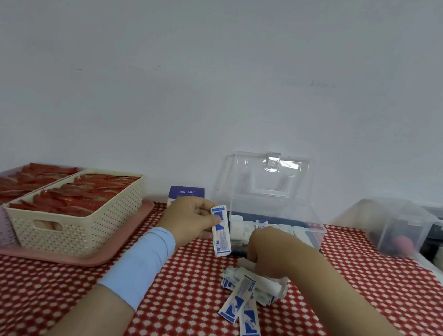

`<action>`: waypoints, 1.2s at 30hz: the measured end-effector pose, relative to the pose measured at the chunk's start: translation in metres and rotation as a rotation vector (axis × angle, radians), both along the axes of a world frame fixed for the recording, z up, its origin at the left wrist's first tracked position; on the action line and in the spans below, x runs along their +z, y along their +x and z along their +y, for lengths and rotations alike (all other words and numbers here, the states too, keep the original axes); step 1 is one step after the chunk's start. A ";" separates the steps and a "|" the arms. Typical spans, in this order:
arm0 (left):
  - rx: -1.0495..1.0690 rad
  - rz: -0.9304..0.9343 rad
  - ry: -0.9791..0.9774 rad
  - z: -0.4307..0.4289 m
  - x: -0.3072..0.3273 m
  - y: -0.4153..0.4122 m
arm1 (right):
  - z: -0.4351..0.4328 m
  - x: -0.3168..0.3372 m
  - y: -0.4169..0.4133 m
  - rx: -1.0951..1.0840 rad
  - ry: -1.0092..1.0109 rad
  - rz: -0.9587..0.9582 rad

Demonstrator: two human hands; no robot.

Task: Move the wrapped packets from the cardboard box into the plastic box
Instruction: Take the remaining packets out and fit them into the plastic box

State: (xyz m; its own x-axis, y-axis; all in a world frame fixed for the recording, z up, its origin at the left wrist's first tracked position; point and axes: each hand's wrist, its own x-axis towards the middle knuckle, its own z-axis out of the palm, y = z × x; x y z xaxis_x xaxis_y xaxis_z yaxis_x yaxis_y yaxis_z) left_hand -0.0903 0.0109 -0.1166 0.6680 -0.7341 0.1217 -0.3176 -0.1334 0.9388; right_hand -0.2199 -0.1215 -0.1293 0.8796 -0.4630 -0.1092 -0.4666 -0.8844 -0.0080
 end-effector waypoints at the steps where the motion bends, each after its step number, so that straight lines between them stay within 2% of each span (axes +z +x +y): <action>1: 0.002 -0.010 0.002 0.000 0.000 0.000 | 0.002 -0.001 0.000 -0.004 -0.007 0.012; 4: 0.040 -0.030 -0.003 0.003 0.002 0.001 | -0.001 0.010 0.000 -0.008 0.006 -0.051; 7: 0.124 -0.016 -0.028 0.005 0.003 0.006 | -0.006 0.037 -0.007 -0.010 0.132 -0.373; 9: 0.141 0.038 -0.049 0.005 0.003 0.008 | -0.006 0.050 -0.011 -0.039 0.390 -0.635; 11: 0.079 0.147 -0.085 0.003 0.002 0.006 | -0.001 0.051 -0.013 -0.062 0.749 -0.781; 14: -0.078 0.366 -0.190 -0.001 0.003 -0.001 | 0.001 0.041 -0.007 -0.072 0.917 -0.791; 21: -0.261 0.635 -0.356 -0.004 0.001 -0.007 | 0.002 0.036 -0.005 -0.044 1.142 -0.849; 27: -0.331 0.716 -0.453 -0.003 0.001 -0.009 | 0.006 0.040 -0.005 -0.025 1.234 -0.902; 31: -0.403 0.647 -0.484 -0.002 0.002 -0.009 | 0.010 0.042 -0.005 -0.048 1.410 -0.862; 36: -0.321 0.617 -0.573 -0.002 0.004 -0.006 | 0.013 0.042 -0.004 -0.055 1.519 -0.792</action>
